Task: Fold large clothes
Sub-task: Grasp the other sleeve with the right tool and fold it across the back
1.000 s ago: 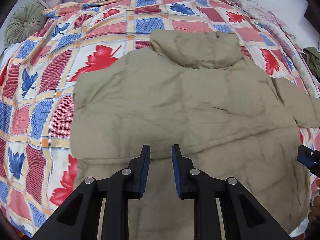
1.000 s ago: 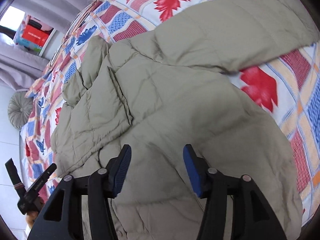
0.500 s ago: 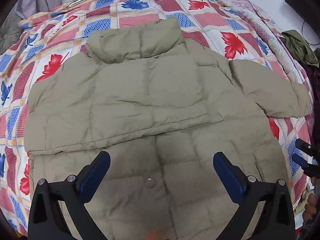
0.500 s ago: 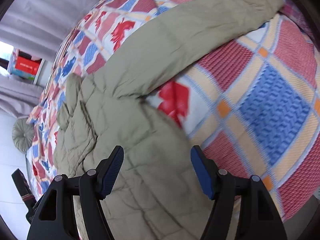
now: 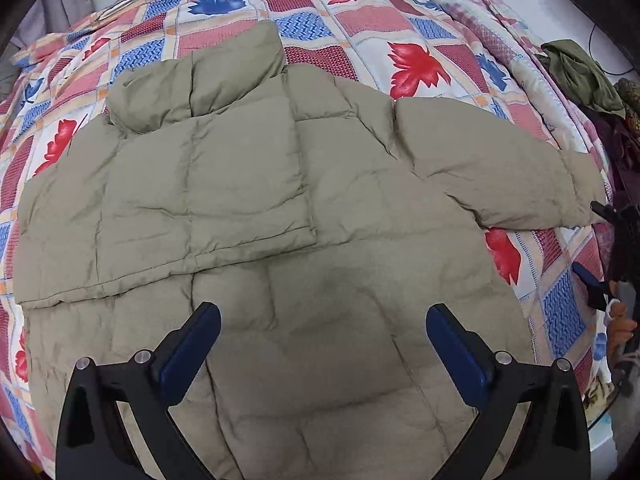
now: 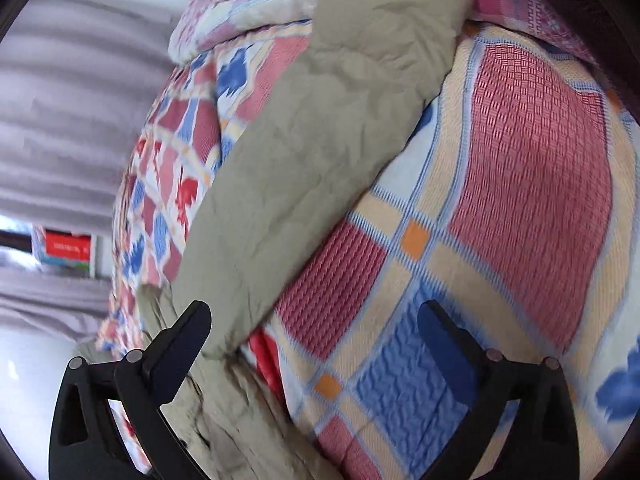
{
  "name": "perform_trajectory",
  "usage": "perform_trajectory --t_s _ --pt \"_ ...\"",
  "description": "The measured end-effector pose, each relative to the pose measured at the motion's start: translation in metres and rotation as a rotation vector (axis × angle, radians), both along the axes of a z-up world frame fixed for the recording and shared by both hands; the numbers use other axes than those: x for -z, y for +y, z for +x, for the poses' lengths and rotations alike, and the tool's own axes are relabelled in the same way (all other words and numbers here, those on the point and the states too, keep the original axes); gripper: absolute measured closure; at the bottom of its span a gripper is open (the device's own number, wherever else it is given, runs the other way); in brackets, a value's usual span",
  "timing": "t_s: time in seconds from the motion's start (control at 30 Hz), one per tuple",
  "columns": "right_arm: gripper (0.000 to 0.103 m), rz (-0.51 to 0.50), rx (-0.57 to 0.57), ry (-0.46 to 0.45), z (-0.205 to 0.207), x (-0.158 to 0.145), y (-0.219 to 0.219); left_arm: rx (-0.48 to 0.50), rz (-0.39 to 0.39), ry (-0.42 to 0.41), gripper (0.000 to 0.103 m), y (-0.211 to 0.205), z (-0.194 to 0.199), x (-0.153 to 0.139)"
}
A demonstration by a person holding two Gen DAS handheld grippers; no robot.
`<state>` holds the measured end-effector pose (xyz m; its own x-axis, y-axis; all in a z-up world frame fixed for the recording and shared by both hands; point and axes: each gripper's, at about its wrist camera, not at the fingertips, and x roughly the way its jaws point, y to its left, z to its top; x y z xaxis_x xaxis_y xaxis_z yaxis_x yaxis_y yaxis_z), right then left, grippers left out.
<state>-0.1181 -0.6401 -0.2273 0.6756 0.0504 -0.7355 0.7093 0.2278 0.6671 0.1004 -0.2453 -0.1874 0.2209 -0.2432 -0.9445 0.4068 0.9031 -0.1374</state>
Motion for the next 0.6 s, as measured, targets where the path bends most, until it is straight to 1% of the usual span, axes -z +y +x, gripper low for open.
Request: perform_trajectory --t_s 0.13,0.3,0.5,0.53,0.57,0.6 --pt "0.000 0.071 0.097 -0.076 0.003 0.015 -0.039 -0.018 -0.002 0.006 0.000 -0.011 -0.003 0.002" --pt "0.000 0.126 0.173 -0.145 0.018 0.034 -0.072 -0.020 -0.002 -0.006 0.000 -0.022 -0.005 0.002" --pt "0.001 0.202 0.229 -0.220 0.036 0.046 -0.092 -0.035 0.002 -0.021 0.000 -0.022 0.000 -0.001" --pt "0.007 0.223 0.230 -0.229 0.040 0.047 -0.094 -0.042 0.002 -0.022 0.000 -0.020 0.001 -0.002" --pt "0.029 0.246 0.226 -0.233 0.044 0.049 -0.094 -0.047 0.005 -0.024 0.000 -0.018 0.002 -0.002" --pt "0.046 0.286 0.215 -0.233 0.049 0.053 -0.095 -0.051 0.009 -0.026 0.000 -0.016 0.003 -0.002"
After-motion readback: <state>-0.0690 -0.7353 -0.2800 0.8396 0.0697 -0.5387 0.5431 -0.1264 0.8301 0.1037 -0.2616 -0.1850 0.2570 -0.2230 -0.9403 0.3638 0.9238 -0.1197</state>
